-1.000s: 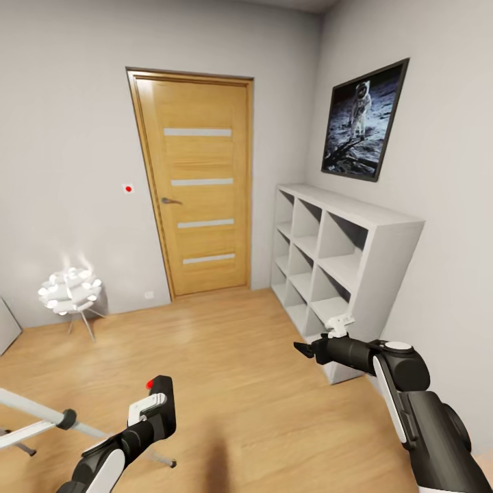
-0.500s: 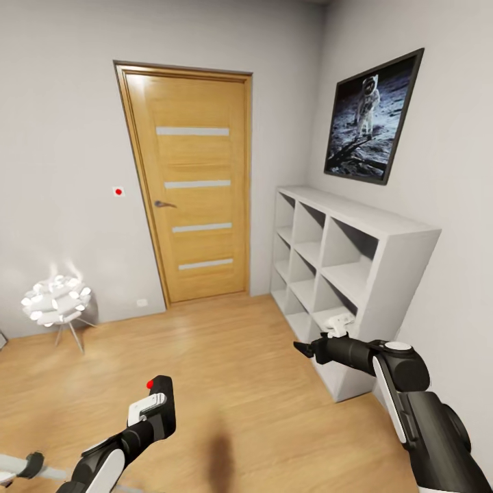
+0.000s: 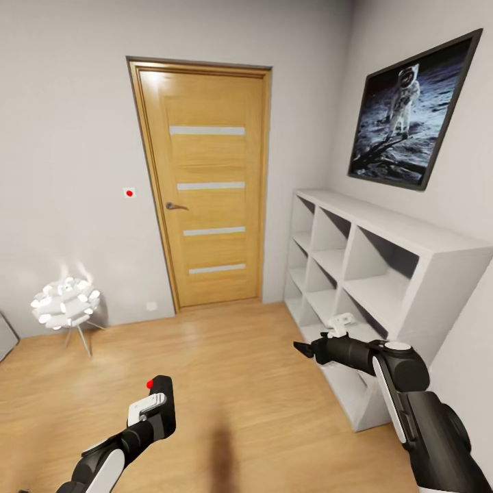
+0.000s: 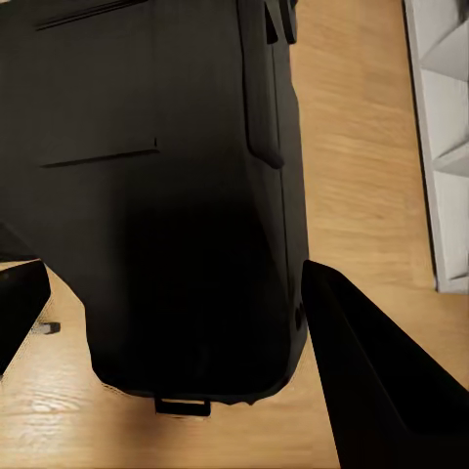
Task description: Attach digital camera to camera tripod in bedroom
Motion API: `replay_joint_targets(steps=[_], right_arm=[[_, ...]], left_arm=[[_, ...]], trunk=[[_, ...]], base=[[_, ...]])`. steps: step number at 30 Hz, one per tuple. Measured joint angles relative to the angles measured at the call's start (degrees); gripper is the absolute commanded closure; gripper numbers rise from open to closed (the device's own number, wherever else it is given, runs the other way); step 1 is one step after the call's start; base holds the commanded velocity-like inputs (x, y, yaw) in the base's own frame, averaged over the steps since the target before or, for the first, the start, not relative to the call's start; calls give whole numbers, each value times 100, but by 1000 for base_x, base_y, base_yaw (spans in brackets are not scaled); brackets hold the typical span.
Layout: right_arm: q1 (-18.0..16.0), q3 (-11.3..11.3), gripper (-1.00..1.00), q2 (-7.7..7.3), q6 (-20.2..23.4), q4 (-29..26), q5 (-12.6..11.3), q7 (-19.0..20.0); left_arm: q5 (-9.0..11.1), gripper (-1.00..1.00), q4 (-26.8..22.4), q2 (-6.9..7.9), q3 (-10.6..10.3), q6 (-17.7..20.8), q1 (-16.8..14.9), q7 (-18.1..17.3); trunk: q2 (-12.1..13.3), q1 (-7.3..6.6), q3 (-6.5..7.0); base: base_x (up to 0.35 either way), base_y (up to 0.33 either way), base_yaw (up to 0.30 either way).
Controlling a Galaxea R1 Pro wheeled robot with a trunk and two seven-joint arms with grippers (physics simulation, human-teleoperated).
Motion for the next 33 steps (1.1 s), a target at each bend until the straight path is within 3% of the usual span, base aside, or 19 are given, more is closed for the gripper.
replay_joint_targets(steps=[13,33], right_arm=[[0,2,-100,0,1,0,1,0],[0,9,-100,1,2,0,1,0]], left_arm=[[-2,100,0,0,-2,-2,0,13],[-1,100,1,6,0,-1,0,0]], trunk=[[0,1,0],[1,3,0]], base=[[304,-87,229],[39,-39,261]])
